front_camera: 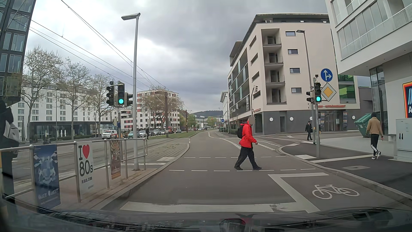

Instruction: Follow the waypoints while adhering to traffic rules and regulations

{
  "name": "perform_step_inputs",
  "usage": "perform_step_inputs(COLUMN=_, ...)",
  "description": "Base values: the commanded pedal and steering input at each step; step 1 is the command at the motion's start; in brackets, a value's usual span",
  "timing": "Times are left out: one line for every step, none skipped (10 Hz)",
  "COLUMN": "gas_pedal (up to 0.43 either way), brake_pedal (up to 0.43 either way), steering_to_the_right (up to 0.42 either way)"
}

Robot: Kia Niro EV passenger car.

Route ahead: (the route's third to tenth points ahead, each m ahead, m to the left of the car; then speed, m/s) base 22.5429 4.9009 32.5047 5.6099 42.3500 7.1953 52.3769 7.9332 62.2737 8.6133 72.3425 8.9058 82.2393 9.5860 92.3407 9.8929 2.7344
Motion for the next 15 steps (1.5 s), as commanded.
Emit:
perform_step_inputs(gas_pedal=0.000, brake_pedal=0.000, steering_to_the_right=-0.005)
perform_step_inputs(gas_pedal=0.000, brake_pedal=0.000, steering_to_the_right=-0.006)
perform_step_inputs(gas_pedal=0.039, brake_pedal=0.000, steering_to_the_right=-0.008)
perform_step_inputs(gas_pedal=0.087, brake_pedal=0.000, steering_to_the_right=-0.009)
perform_step_inputs(gas_pedal=0.118, brake_pedal=0.000, steering_to_the_right=-0.009)
perform_step_inputs(gas_pedal=0.138, brake_pedal=0.000, steering_to_the_right=-0.009)
perform_step_inputs(gas_pedal=0.138, brake_pedal=0.000, steering_to_the_right=-0.010)
perform_step_inputs(gas_pedal=0.138, brake_pedal=0.000, steering_to_the_right=-0.009)
perform_step_inputs(gas_pedal=0.138, brake_pedal=0.000, steering_to_the_right=-0.010)
perform_step_inputs(gas_pedal=0.150, brake_pedal=0.000, steering_to_the_right=-0.009)
perform_step_inputs(gas_pedal=0.209, brake_pedal=0.000, steering_to_the_right=-0.009)
perform_step_inputs(gas_pedal=0.220, brake_pedal=0.000, steering_to_the_right=-0.010)
perform_step_inputs(gas_pedal=0.240, brake_pedal=0.000, steering_to_the_right=-0.010)
perform_step_inputs(gas_pedal=0.248, brake_pedal=0.000, steering_to_the_right=-0.010)
perform_step_inputs(gas_pedal=0.260, brake_pedal=0.000, steering_to_the_right=-0.010)
